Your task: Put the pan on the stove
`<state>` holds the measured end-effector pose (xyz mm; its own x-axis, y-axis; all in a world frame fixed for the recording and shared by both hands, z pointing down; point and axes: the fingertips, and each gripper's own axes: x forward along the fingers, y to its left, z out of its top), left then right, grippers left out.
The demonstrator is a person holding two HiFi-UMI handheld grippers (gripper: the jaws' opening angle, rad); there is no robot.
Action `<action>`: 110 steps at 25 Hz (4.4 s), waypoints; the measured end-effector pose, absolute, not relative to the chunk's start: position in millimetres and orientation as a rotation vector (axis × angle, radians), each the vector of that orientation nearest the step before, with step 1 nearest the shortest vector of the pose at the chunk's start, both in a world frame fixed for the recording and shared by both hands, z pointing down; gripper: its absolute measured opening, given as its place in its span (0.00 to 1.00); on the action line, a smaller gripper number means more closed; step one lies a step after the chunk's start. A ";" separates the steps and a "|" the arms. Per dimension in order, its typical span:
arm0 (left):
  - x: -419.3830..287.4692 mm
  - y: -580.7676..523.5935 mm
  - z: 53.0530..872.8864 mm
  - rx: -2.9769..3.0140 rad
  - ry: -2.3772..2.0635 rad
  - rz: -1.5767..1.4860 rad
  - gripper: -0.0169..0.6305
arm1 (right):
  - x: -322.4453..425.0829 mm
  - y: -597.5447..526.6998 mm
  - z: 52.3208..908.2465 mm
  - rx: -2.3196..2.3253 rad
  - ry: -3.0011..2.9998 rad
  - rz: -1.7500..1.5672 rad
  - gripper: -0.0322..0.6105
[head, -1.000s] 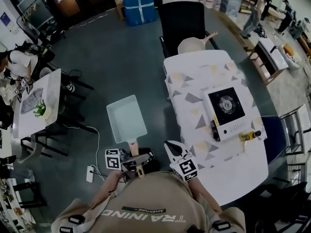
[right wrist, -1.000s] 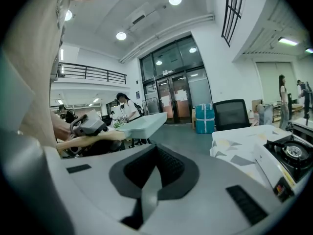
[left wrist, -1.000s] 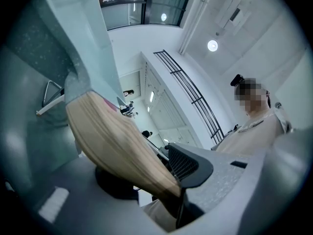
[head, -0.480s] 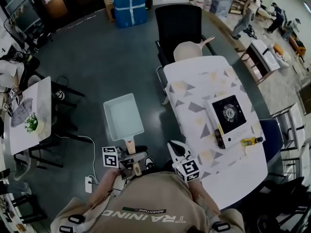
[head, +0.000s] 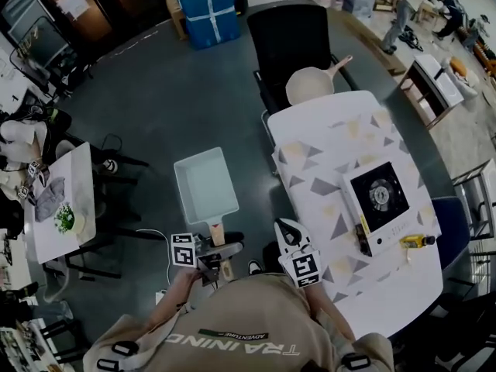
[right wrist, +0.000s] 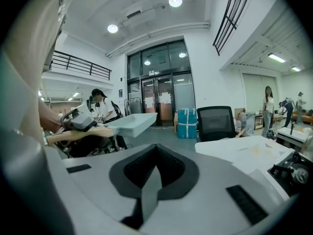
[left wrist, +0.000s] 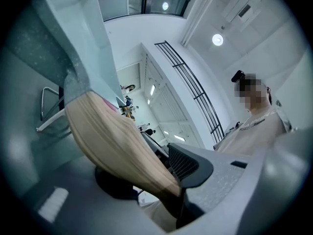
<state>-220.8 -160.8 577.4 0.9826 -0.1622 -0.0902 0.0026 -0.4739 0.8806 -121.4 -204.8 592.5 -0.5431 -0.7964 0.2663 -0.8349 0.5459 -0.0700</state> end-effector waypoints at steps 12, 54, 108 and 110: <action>-133.9 -264.5 563.4 2.076 0.039 -0.098 0.31 | -34.6 -288.9 593.6 1.527 -2.549 0.280 0.06; 104.2 -224.9 583.0 1.664 1.328 0.691 0.32 | 170.6 -151.9 577.7 2.771 -1.180 0.419 0.06; 157.4 -151.8 668.3 1.513 1.340 0.818 0.32 | 199.4 -85.9 630.1 2.862 -1.343 0.571 0.06; 159.7 -152.0 667.5 1.517 1.341 0.816 0.32 | 201.4 -86.1 628.9 2.863 -1.349 0.553 0.06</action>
<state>159.7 -152.0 667.5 0.1859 0.9781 -0.0934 0.3665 0.0192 0.9302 201.4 -86.1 628.9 0.5888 -0.7595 0.2767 -0.7351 -0.6454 -0.2073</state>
